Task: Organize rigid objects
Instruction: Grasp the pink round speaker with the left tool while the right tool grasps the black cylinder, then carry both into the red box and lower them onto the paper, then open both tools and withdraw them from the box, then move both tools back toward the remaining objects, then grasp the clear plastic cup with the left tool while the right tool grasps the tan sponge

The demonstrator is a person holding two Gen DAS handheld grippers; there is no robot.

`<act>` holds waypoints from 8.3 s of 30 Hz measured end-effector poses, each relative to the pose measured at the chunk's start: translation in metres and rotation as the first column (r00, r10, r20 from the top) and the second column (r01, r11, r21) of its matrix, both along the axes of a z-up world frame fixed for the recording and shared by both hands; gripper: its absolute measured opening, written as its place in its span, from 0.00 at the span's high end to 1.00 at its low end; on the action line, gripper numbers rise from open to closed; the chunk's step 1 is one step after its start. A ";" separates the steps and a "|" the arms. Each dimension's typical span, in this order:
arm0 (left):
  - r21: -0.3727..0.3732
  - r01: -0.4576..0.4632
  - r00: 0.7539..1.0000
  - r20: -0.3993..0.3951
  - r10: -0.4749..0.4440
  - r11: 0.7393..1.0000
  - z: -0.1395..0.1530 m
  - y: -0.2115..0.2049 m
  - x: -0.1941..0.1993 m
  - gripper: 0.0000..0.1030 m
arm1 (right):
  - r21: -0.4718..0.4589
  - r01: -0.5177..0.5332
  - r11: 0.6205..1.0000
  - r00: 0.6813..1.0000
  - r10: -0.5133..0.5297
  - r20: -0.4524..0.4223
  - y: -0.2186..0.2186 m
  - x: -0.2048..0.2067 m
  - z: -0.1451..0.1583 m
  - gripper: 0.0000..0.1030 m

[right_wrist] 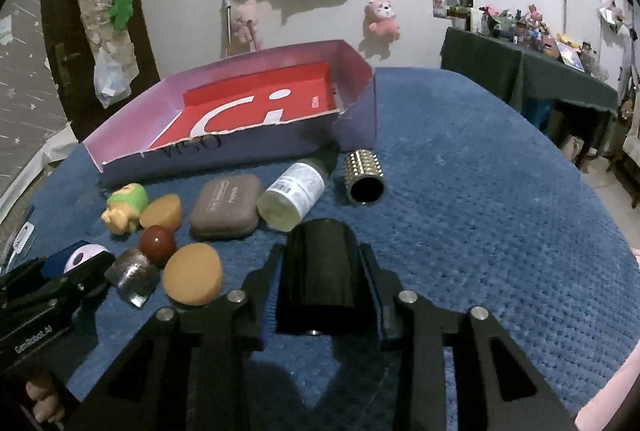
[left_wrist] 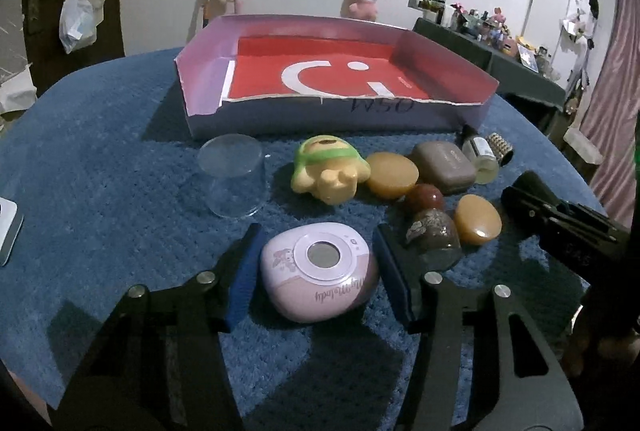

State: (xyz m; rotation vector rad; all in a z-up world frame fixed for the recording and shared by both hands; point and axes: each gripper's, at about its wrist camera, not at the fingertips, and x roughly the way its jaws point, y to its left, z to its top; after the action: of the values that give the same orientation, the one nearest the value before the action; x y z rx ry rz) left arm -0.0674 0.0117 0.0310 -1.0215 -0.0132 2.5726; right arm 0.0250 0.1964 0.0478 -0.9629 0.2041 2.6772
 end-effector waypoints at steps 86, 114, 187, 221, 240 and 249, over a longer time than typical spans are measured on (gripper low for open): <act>-0.233 0.223 0.961 0.214 -0.173 0.947 0.014 0.054 -0.177 0.39 | 0.177 -0.345 0.922 0.887 0.258 0.383 0.011 -0.198 0.022 0.62; -0.158 0.232 0.966 0.153 -0.208 0.960 0.042 0.048 -0.166 0.28 | 0.206 -0.369 0.906 0.900 0.293 0.324 -0.002 -0.182 0.043 0.28; 0.076 0.070 0.996 -0.069 -0.065 0.995 0.011 -0.040 0.022 0.00 | 0.074 -0.239 0.968 0.967 0.244 -0.072 -0.027 0.032 0.006 0.00; -0.048 0.132 0.983 0.138 -0.124 0.990 -0.004 -0.029 -0.072 0.18 | 0.060 -0.312 0.948 0.948 0.306 0.087 -0.034 -0.031 -0.008 0.24; 0.024 0.232 0.970 0.069 -0.233 0.972 0.024 -0.029 -0.054 0.63 | 0.114 -0.395 0.911 0.918 0.397 0.011 -0.048 -0.021 0.017 0.62; 0.035 0.247 0.968 0.042 -0.248 0.968 0.034 -0.029 -0.046 0.63 | 0.122 -0.399 0.909 0.916 0.402 -0.005 -0.046 -0.022 0.029 0.62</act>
State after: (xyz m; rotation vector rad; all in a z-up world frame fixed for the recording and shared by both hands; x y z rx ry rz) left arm -0.1138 -0.0172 0.0646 -1.0030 0.0608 2.3165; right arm 0.0028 0.1502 0.0768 -1.0201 -0.1665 3.0319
